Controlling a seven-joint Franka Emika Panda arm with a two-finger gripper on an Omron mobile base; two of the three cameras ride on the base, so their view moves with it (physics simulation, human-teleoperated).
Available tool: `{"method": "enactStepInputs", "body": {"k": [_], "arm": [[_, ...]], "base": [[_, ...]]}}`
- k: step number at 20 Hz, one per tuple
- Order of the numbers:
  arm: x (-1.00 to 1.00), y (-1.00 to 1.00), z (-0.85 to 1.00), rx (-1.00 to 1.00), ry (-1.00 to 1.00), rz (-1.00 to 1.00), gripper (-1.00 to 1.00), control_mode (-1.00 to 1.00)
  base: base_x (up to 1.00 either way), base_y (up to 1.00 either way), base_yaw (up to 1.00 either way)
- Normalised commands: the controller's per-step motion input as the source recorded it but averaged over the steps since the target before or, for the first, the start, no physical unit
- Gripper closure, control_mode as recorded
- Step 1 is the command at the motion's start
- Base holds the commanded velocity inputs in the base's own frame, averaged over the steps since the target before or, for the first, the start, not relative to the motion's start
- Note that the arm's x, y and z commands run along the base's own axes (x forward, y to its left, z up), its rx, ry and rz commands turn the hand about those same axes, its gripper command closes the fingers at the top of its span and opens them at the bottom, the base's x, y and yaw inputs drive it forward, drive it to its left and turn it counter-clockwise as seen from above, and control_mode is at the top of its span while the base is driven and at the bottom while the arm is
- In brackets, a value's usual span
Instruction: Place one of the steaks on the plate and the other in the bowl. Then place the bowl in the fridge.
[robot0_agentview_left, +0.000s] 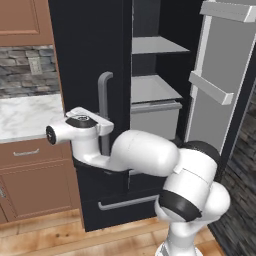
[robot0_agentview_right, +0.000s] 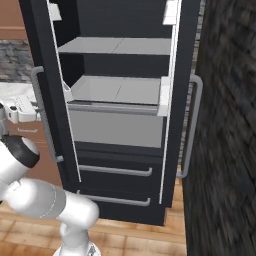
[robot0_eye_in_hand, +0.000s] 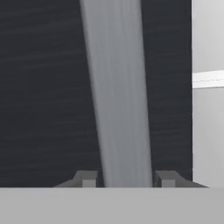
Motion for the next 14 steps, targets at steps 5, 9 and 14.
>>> {"method": "enactStepInputs", "body": {"k": [5, 9, 14], "arm": [[0.16, 0.01, 0.0, 0.0, 0.0, 0.0, -1.0, -1.0], [0.0, 0.0, 0.0, 0.0, 0.0, 0.0, -1.0, -1.0], [-0.03, 0.0, 0.1, -0.03, 0.05, 0.0, -1.0, -1.0]], "base": [[0.0, 0.0, 0.0], [0.0, 0.0, 0.0], [0.0, 0.0, 0.0]]}}
